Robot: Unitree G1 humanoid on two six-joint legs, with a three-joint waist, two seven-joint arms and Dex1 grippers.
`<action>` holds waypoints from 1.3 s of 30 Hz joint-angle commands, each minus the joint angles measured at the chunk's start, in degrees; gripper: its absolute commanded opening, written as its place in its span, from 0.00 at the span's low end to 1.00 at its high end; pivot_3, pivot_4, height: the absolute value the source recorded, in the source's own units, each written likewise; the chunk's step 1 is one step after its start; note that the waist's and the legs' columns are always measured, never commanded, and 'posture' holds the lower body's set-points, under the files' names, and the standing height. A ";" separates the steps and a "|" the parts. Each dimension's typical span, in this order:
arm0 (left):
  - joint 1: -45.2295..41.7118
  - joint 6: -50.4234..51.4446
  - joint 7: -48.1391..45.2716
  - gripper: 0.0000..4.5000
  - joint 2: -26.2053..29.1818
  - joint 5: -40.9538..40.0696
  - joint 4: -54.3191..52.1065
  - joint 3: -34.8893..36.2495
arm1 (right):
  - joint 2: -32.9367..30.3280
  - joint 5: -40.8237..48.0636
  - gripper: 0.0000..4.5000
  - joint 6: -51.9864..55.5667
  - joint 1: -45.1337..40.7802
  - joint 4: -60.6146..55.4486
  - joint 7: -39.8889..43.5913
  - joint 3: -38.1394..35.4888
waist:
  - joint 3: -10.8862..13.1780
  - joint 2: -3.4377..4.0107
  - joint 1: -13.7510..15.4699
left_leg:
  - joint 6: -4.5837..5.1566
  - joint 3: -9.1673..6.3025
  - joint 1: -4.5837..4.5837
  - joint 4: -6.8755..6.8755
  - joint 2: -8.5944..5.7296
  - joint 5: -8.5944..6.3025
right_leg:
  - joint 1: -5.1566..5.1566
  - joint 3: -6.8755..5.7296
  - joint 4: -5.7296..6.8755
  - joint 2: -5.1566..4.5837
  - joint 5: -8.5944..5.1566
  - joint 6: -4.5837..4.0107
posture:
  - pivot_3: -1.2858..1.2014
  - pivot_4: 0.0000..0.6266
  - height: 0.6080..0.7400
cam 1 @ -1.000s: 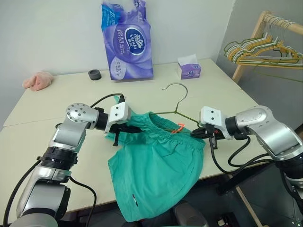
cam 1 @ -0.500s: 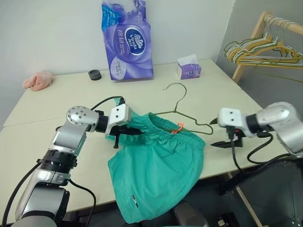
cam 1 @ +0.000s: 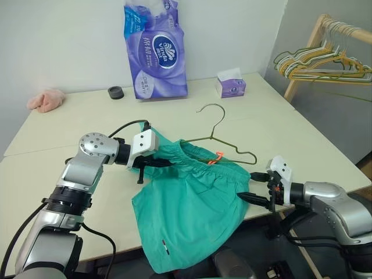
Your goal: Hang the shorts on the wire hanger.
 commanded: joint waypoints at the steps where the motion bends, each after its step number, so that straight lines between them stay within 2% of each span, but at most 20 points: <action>1: -0.90 -0.08 0.38 0.00 0.30 -0.89 -1.23 1.29 | 3.35 0.83 0.99 2.37 -1.12 0.05 -4.38 0.73 | 0.00 0.00 0.12 | 0.00 0.01 0.00 0.00 -0.01 0.00 | 0.00 0.02 0.00 0.01 0.00 0.00 | 0.38 0.08 1.00; 3: -0.74 -0.03 0.49 0.00 0.28 -0.99 -1.43 1.38 | 4.89 1.25 0.99 4.00 -1.53 0.34 -5.55 1.48 | 0.00 0.01 0.18 | 0.00 0.01 0.00 0.00 0.00 0.00 | -0.01 0.02 0.00 0.02 0.00 0.00 | 0.38 0.08 1.00; 4: -0.65 0.04 0.58 0.00 0.28 -1.06 -1.52 1.48 | 5.50 0.62 0.91 4.13 -1.69 0.71 -6.47 2.07 | 0.00 0.01 0.22 | 0.00 0.01 0.00 0.00 0.00 0.00 | -0.01 0.02 0.01 0.02 0.00 0.00 | 0.38 0.08 1.00; 6: -0.47 0.22 0.77 0.00 0.34 -1.21 -1.76 1.70 | 6.11 -0.76 0.81 3.95 -1.99 1.56 -8.19 2.73 | 0.00 0.01 0.34 | 0.00 0.01 0.00 0.00 0.00 0.00 | -0.01 0.02 0.01 0.02 0.00 0.00 | 0.38 0.08 1.00; 15: 0.14 1.63 2.39 0.00 0.89 -2.52 -3.35 3.21 | 3.42 -2.43 0.11 -1.11 -3.26 5.47 -6.86 1.79 | 0.00 0.01 0.88 | 0.00 0.01 0.00 0.00 -0.01 0.00 | -0.01 0.01 0.00 0.11 0.00 0.00 | 0.38 0.08 1.00; 17: 0.47 2.97 2.32 0.00 1.35 -3.54 -4.37 4.15 | 1.57 -3.47 0.01 -3.93 -3.92 6.86 -5.73 1.18 | 0.00 0.01 0.88 | 0.00 0.00 0.00 0.00 0.00 0.00 | -0.01 0.01 0.01 0.12 0.00 0.00 | 0.38 0.08 1.00; 21: 2.58 7.73 -2.03 0.00 5.52 -8.29 -9.11 6.43 | -3.48 -1.91 0.01 -5.75 -6.92 11.13 -0.96 -1.89 | 0.02 0.02 0.59 | 0.00 0.06 0.01 -0.01 -0.01 0.00 | -0.02 0.06 0.00 0.17 0.00 0.00 | 0.38 0.08 1.00; 27: 4.24 7.71 -4.09 0.00 9.25 -9.06 -11.22 5.98 | -6.49 0.01 0.01 -5.14 -8.41 11.94 3.85 -1.89 | 0.01 0.02 0.77 | 0.00 0.00 0.06 -0.04 0.05 0.00 | 0.02 0.00 0.00 0.21 0.00 -0.01 | 0.38 0.07 1.00; 33: 3.36 3.93 0.85 0.00 7.58 -5.05 -7.50 4.62 | -8.15 0.47 0.01 -5.33 -8.12 9.09 7.09 -0.20 | 0.01 0.01 0.94 | 0.00 0.04 0.05 -0.02 0.00 0.00 | 0.02 0.02 -0.01 0.21 0.00 -0.01 | 0.38 0.07 1.00; 39: 3.87 2.74 0.88 0.00 7.03 -4.40 -7.39 3.85 | -9.63 -0.03 0.01 -6.03 -7.55 6.47 8.52 0.77 | 0.01 0.01 0.93 | 0.00 0.04 0.05 -0.02 0.02 0.00 | 0.02 0.03 -0.01 0.20 -0.01 0.00 | 0.38 0.07 1.00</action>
